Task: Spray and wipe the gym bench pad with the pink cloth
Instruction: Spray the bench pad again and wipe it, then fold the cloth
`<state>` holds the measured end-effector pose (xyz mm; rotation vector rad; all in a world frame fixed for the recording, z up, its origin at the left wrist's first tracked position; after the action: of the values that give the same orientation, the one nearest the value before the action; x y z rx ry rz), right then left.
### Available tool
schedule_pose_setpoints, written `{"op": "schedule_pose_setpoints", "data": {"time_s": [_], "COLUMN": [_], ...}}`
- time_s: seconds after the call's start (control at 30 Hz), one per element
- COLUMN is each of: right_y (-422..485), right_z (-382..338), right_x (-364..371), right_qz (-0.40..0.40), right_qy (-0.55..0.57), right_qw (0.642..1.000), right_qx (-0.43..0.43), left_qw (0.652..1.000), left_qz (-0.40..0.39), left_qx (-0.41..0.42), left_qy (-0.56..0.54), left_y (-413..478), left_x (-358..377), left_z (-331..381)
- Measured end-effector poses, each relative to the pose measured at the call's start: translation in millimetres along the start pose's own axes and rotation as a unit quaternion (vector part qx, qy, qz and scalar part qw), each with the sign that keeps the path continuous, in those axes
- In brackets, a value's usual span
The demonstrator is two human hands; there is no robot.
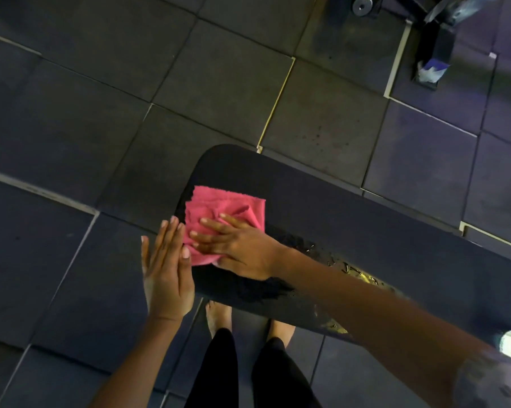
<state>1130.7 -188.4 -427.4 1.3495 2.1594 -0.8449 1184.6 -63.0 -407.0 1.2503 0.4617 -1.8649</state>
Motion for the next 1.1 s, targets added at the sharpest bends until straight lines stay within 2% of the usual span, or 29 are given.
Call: {"op": "schedule_pose_setpoints", "data": {"time_s": [0.13,0.2,0.23,0.27,0.33,0.4,0.43,0.47,0.5,0.53,0.63,0.7,0.73,0.8,0.87,0.93,0.97,1.1], "right_y": [-44.0,-65.7,-76.0,-86.4,-105.5,-122.5,-129.7,-134.3,-135.7,-132.4,-98.4,-64.2,-46.9,-13.6,9.6,19.1,20.3,25.0], "right_z": [-2.7,-0.6,1.2,3.2,9.5,22.4,28.3,33.3,37.6,39.1,37.6,48.3,57.1,70.8,78.4,84.3,86.9,95.3], "right_x": [-0.2,-5.5,-10.9,-18.7,-36.9,-55.7,-65.4,-76.1,-88.5,-101.1,-133.4,-139.4,-137.3,-117.6,-89.9,-74.7,-74.4,-75.2], "right_qz": [0.017,0.042,0.072,0.12,0.243,0.346,0.386,0.421,0.447,0.46,0.463,0.447,0.421,0.312,0.186,0.136,0.137,0.173], "right_qy": [0.102,0.204,0.308,0.433,0.62,0.678,0.679,0.668,0.644,0.617,0.529,0.441,0.376,0.228,0.061,-0.076,-0.103,-0.115], "right_qw": [0.994,0.974,0.94,0.878,0.719,0.608,0.575,0.557,0.563,0.587,0.687,0.754,0.793,0.877,0.933,0.946,0.946,0.937], "right_qx": [0.041,0.089,0.127,0.166,0.2,0.227,0.246,0.258,0.261,0.253,0.188,0.195,0.228,0.286,0.302,0.284,0.275,0.28], "left_qw": [0.999,0.998,0.997,0.997,0.997,0.998,0.998,0.997,0.997,0.997,0.997,0.997,0.997,0.997,0.996,0.995,0.994,0.993], "left_qz": [-0.043,-0.06,-0.065,-0.068,-0.07,-0.069,-0.069,-0.071,-0.072,-0.073,-0.073,-0.075,-0.078,-0.082,-0.088,-0.095,-0.099,-0.1], "left_qx": [0.022,0.03,0.029,0.026,0.013,0.004,0.003,0.004,0.004,0.005,0.003,0.001,-0.001,-0.01,-0.013,0.0,0.014,0.037], "left_qy": [0.006,0.01,0.012,0.013,0.01,0.006,0.005,0.004,0.002,0.001,0.004,0.007,0.008,0.011,0.016,0.03,0.039,0.054], "left_y": [-3.0,-4.1,-4.5,-4.9,-5.2,-6.4,-7.6,-8.7,-9.7,-10.4,-12.0,-13.2,-13.7,-14.4,-15.0,-14.7,-14.8,-11.1], "left_x": [3.9,6.3,7.2,7.9,8.4,8.3,8.4,8.5,8.5,8.6,8.3,9.6,10.7,13.1,15.5,17.8,19.5,26.2], "left_z": [7.8,12.8,14.2,15.4,16.8,18.8,19.8,20.6,20.9,20.7,18.5,15.4,13.4,8.3,2.4,-2.1,-3.3,-8.2]}}
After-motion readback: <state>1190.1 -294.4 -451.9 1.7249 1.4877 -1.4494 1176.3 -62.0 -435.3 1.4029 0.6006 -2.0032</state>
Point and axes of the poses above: each hand's wrist, its own y-axis towards the middle knuckle, its own x-axis out of the palm, z = x × y, the point moved 6 cm from there along y, towards the middle knuckle, and after that the axes turned 14 degrees about y, right-handed, at the moved point
